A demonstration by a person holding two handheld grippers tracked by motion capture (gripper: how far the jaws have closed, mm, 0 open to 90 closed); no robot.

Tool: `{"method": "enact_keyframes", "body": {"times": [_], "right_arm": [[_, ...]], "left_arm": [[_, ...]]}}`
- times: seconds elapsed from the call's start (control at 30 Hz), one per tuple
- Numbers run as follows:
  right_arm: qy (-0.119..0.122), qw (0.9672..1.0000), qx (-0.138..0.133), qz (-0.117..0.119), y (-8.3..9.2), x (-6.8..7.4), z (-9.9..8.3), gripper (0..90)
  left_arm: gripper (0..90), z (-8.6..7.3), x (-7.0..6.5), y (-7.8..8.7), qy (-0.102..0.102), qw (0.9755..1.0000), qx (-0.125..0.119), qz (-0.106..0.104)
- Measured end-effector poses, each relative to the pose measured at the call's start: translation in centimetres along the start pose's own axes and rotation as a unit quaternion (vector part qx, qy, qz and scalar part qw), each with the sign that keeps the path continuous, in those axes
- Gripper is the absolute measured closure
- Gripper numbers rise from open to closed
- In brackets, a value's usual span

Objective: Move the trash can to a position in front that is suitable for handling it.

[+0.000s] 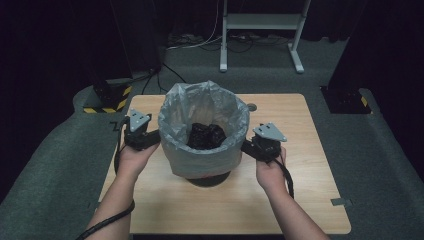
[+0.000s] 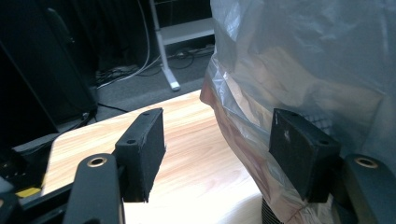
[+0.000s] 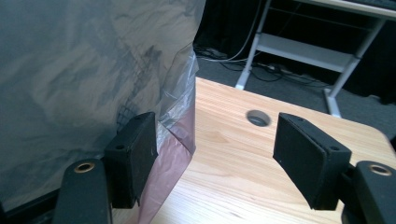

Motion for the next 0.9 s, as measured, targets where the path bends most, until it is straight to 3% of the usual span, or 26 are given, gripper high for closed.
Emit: {"method": "enact_keyframes", "body": {"times": [0.07, 0.13, 0.17, 0.53, 0.9], "right_arm": [[-0.001, 1.0, 0.0, -0.002, 0.2, -0.3, -0.2, 29.1], [-0.006, 0.9999, -0.002, -0.011, 0.9, -1.6, -0.7, 28.9], [-0.006, 0.9999, -0.002, -0.011, 0.9, -1.6, -0.7, 28.9], [-0.049, 0.9979, -0.007, -0.041, 3.2, -6.6, -3.0, 28.4], [-0.061, 0.9951, -0.01, -0.078, 4.6, -10.0, -4.3, 26.3]], "left_arm": [[35.4, 0.2, -1.0, -0.1, -0.005, 1.0, 0.0, -0.001], [35.3, 0.5, -2.4, -0.4, -0.005, 1.0, 0.0, -0.006], [35.1, 0.5, -2.4, -0.4, -0.005, 1.0, 0.0, -0.006], [34.9, 1.8, -7.9, -1.6, -0.016, 0.9995, -0.002, -0.026], [35.0, 2.9, -11.4, -3.0, -0.006, 0.9992, -0.008, -0.038]]}}
Point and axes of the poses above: each handheld gripper's, and its own axes: y roughly backward along the jaws, z roughly out of its top, x roughly to its left, the point moved 6 cm from there along -y, roughly forward along the jaws, and after that the axes turned 7 degrees about x, right-handed, at the moved point
